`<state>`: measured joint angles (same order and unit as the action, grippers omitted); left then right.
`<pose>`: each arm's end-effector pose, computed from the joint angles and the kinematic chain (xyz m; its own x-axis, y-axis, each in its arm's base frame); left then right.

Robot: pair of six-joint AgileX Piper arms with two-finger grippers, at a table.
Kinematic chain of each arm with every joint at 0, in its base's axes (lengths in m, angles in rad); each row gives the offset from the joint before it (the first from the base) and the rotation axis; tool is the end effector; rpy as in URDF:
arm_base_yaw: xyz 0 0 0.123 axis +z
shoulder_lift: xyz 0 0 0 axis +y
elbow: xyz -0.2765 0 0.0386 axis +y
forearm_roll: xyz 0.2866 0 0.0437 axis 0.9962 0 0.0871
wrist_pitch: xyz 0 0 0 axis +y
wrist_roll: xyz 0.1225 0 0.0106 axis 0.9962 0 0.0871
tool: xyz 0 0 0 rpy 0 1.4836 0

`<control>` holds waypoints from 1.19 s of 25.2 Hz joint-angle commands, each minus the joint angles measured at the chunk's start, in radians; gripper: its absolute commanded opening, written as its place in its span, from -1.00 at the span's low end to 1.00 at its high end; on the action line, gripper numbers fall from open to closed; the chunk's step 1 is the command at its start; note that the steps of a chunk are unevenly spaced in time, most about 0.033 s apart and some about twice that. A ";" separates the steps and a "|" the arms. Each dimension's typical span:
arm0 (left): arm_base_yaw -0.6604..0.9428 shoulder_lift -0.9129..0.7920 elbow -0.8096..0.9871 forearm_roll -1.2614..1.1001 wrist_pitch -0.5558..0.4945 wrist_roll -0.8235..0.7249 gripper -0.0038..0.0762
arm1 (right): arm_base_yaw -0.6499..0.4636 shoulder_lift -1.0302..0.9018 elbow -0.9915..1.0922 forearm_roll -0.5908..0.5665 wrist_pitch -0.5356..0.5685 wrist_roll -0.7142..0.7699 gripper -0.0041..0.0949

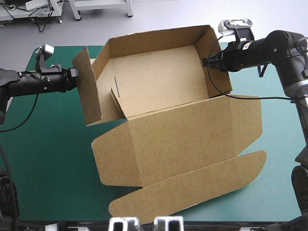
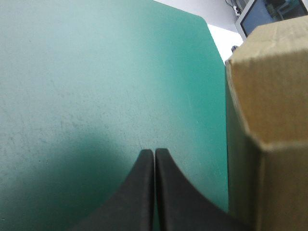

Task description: Fold the box

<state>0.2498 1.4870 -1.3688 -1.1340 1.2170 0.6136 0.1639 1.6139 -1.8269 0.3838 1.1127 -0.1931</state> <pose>0.3611 -0.0158 0.3613 -0.7588 -0.2071 -0.6175 0.3732 0.6387 -0.6728 0.3913 0.1066 0.4192 -0.6887 -0.1295 -0.7134 -0.4001 0.8884 0.2250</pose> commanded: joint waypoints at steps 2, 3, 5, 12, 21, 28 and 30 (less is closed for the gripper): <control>-0.006 -0.088 -0.029 -0.082 0.071 -0.026 -0.91 | 0.014 -0.041 -0.029 0.029 -0.128 0.032 -0.93; -0.006 -0.095 -0.029 -0.082 0.071 -0.026 -0.91 | 0.014 -0.041 -0.029 0.027 -0.138 0.037 -0.93; -0.006 -0.111 -0.029 -0.082 0.071 -0.030 -0.91 | 0.021 -0.041 -0.029 0.022 -0.156 0.042 -0.93; -0.006 -0.158 -0.029 -0.162 0.071 -0.042 -0.91 | 0.114 -0.041 0.006 -0.045 -0.274 0.062 -0.93; -0.045 -0.170 -0.029 -0.160 0.071 -0.044 -0.91 | 0.144 -0.036 0.031 -0.072 -0.384 0.139 -0.93; -0.129 -0.170 -0.029 -0.160 0.071 -0.044 -0.91 | 0.144 -0.012 0.031 -0.069 -0.395 0.144 -0.93; -0.137 -0.170 -0.029 -0.156 0.071 -0.044 -0.91 | 0.147 -0.003 0.031 -0.063 -0.399 0.148 -0.93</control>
<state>0.1321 1.3506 -1.3688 -1.2048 1.2217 0.5753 0.3046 1.6460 -1.7656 0.2750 0.7968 -0.0669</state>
